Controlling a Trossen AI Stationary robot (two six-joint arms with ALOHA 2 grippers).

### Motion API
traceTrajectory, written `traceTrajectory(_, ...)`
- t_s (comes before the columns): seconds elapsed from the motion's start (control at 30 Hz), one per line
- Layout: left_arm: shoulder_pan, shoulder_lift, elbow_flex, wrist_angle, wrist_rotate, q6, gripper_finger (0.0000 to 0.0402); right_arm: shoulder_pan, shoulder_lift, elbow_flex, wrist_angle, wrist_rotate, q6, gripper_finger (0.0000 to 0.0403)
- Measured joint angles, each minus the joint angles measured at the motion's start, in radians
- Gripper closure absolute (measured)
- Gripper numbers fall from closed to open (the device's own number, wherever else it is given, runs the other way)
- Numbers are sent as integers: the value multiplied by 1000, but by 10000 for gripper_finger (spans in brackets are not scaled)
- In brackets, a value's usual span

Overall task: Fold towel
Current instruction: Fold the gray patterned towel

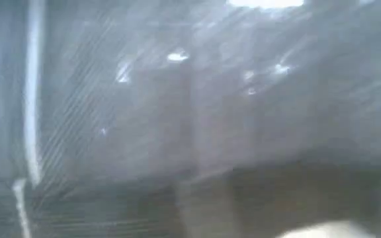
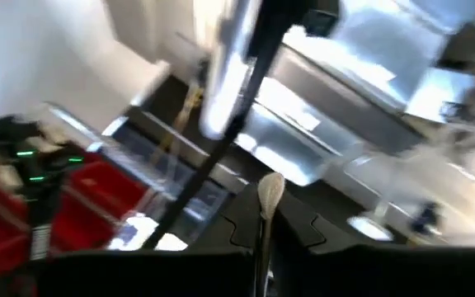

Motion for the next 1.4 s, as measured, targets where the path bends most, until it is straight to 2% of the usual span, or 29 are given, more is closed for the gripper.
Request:
traceTrajectory(0.1,-1,-6,4,-75,-70,4,402,5,-2,1,70,181,-20,403)
traceTrajectory(0.27,-2,-28,8,-315,-312,18,401,-57,-8,3,54,672,112,403)
traceTrajectory(0.37,-1,-23,6,-536,-564,-16,401,-131,-6,3,-168,985,307,403)
traceTrajectory(0.43,4,-12,3,-680,-720,-45,401,-179,-7,2,-401,1064,507,403)
traceTrajectory(0.5,23,4,-6,-791,-826,-57,401,-219,-11,1,-664,1064,728,403)
traceTrajectory(0.63,86,9,-56,-912,-876,-70,401,-292,-17,1,-1118,1005,1192,403)
traceTrajectory(0.83,220,-4,-159,-1112,-935,-231,401,-418,-28,-2,-1791,740,1918,403)
traceTrajectory(0.87,247,-14,-181,-1134,-957,-244,401,-447,-32,-24,-1767,715,1929,403)
traceTrajectory(0.97,331,-45,-260,-1139,-1025,-248,401,-511,-53,-102,-1647,641,1715,403)
traceTrajectory(1.07,416,-68,-333,-1119,-1043,-229,401,-591,-55,-131,-1689,598,1660,403)
traceTrajectory(1.17,481,-91,-406,-1087,-956,-230,401,-661,-60,-157,-1778,543,1687,403)
traceTrajectory(1.23,509,-96,-468,-1070,-891,-229,401,-694,-62,-195,-1773,505,1684,403)
traceTrajectory(1.4,564,-94,-630,-1039,-891,-148,401,-763,-82,-297,-1777,468,1632,403)
